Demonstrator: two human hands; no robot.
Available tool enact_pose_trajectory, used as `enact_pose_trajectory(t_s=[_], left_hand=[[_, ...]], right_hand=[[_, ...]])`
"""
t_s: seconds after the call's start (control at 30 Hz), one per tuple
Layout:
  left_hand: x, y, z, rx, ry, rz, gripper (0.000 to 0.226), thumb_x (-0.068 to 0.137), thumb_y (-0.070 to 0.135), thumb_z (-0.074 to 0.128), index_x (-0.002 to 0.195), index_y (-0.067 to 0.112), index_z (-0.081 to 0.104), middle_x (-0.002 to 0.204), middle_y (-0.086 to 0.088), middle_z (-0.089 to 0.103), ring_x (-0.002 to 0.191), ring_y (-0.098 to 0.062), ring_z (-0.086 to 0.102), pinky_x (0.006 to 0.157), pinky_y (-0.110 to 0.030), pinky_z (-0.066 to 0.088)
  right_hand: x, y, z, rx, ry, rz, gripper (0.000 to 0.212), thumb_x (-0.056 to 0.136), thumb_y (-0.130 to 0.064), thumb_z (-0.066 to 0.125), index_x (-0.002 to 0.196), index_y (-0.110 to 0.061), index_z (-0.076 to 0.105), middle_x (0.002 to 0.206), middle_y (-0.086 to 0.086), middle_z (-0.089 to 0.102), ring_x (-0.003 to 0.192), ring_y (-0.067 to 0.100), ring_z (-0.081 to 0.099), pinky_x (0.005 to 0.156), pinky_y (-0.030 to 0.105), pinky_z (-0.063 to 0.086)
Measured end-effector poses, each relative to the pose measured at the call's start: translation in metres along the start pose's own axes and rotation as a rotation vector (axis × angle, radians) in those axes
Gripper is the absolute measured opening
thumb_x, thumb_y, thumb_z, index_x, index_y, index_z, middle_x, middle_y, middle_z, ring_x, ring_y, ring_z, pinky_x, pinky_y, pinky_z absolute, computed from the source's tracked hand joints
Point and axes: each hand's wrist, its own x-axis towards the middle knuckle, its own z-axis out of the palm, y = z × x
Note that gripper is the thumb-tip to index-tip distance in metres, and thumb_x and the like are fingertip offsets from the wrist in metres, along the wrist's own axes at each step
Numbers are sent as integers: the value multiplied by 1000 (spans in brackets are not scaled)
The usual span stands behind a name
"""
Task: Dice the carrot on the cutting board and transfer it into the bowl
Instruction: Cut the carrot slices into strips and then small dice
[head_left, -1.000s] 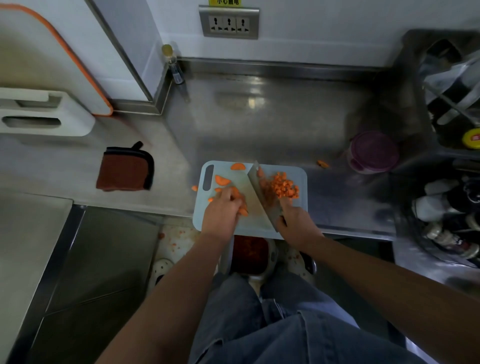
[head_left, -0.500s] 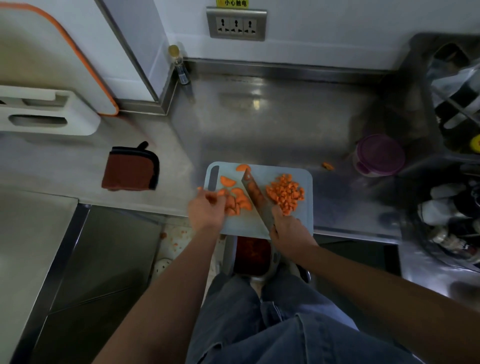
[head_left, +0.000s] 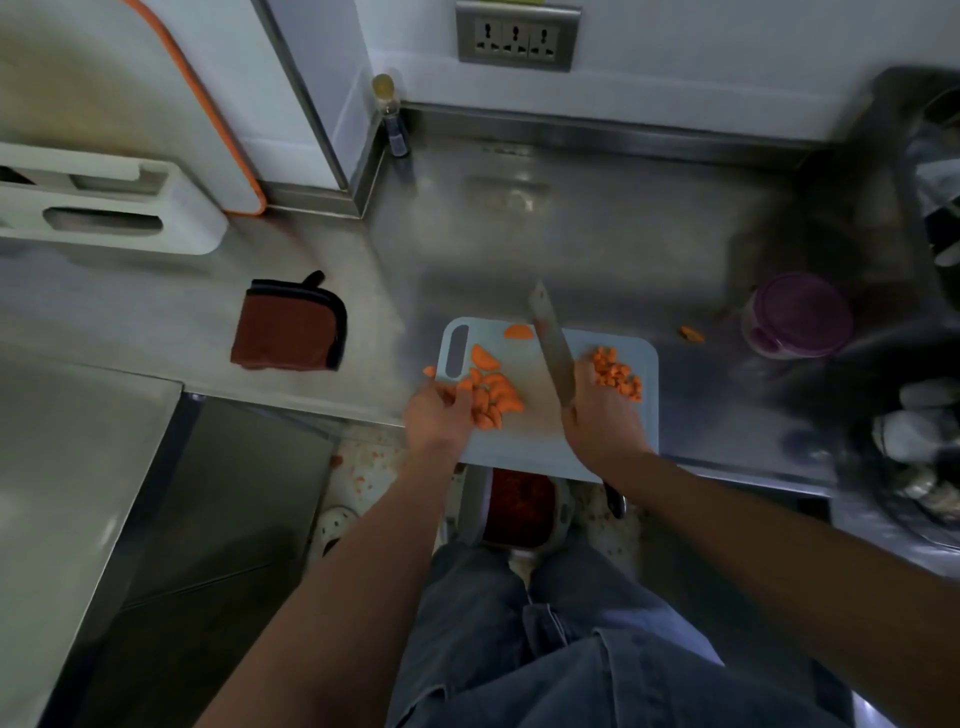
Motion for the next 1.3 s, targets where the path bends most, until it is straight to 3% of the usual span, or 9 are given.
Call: enact_pose_trajectory(t_s=[0.1, 0.27, 0.43, 0.6, 0.67, 0.73, 0.83, 0.97, 1.3], left_hand=[[4, 1, -3, 24, -22, -8, 40, 96, 40, 55, 63, 18, 54, 61, 4, 57, 60, -11, 53, 63, -29, 39], [9, 1, -8, 64, -50, -6, 34, 95, 42, 55, 82, 11, 57, 76, 3, 58, 74, -18, 57, 68, -31, 41], [11, 4, -11, 56, -76, -34, 36, 91, 43, 59, 73, 12, 52, 75, 7, 58, 70, -16, 55, 52, -28, 32], [6, 8, -12, 35, -41, -19, 28, 93, 32, 58, 79, 8, 55, 121, -7, 66, 84, -16, 57, 64, -26, 36], [2, 12, -11, 0, 7, -11, 27, 93, 30, 58, 79, 8, 57, 98, -3, 70, 83, -17, 61, 63, -26, 39], [-2, 18, -7, -28, 21, 1, 26, 94, 34, 59, 81, 11, 60, 68, 5, 61, 64, -11, 58, 61, -27, 45], [-11, 30, 7, -40, -38, 27, 26, 93, 39, 59, 79, 18, 64, 56, 8, 59, 59, -9, 60, 57, -21, 45], [-21, 46, 35, 55, -111, 33, 30, 88, 45, 62, 68, 24, 63, 72, 3, 66, 83, -24, 65, 83, -34, 50], [-26, 45, 68, 156, -101, -57, 29, 84, 43, 69, 87, 14, 75, 85, -3, 72, 84, -23, 67, 67, -27, 47]], right_hand=[[9, -5, -1, -53, -12, 22, 21, 94, -8, 40, 115, -8, 38, 78, 8, 52, 78, 33, 59, 61, 39, 44], [4, -16, 7, -139, -102, -39, 24, 96, -14, 37, 120, -15, 39, 83, 8, 54, 80, 32, 61, 65, 41, 51], [-2, -13, 8, -126, -95, -109, 35, 94, -15, 43, 128, -17, 40, 79, 3, 50, 72, 26, 56, 62, 35, 46], [-4, -9, 8, -72, -113, -108, 30, 94, -15, 44, 124, -18, 44, 79, 3, 53, 72, 24, 55, 64, 37, 49], [-8, -8, 10, -44, -111, -128, 30, 94, -14, 44, 124, -17, 45, 74, 0, 50, 66, 19, 51, 60, 31, 42], [-9, -4, 11, -9, -68, -99, 37, 94, -12, 43, 131, -15, 43, 70, -1, 49, 62, 18, 50, 58, 29, 38], [-10, 6, 6, 35, -19, -38, 53, 95, -11, 42, 147, -16, 30, 68, 1, 53, 60, 17, 52, 55, 31, 40], [-15, 23, -2, 64, 20, -1, 43, 95, -11, 42, 138, -15, 37, 65, 0, 49, 56, 14, 47, 48, 26, 29], [-34, 38, -1, 32, -65, 4, 27, 93, -14, 44, 120, -14, 41, 69, 5, 54, 60, 24, 54, 57, 36, 48]])
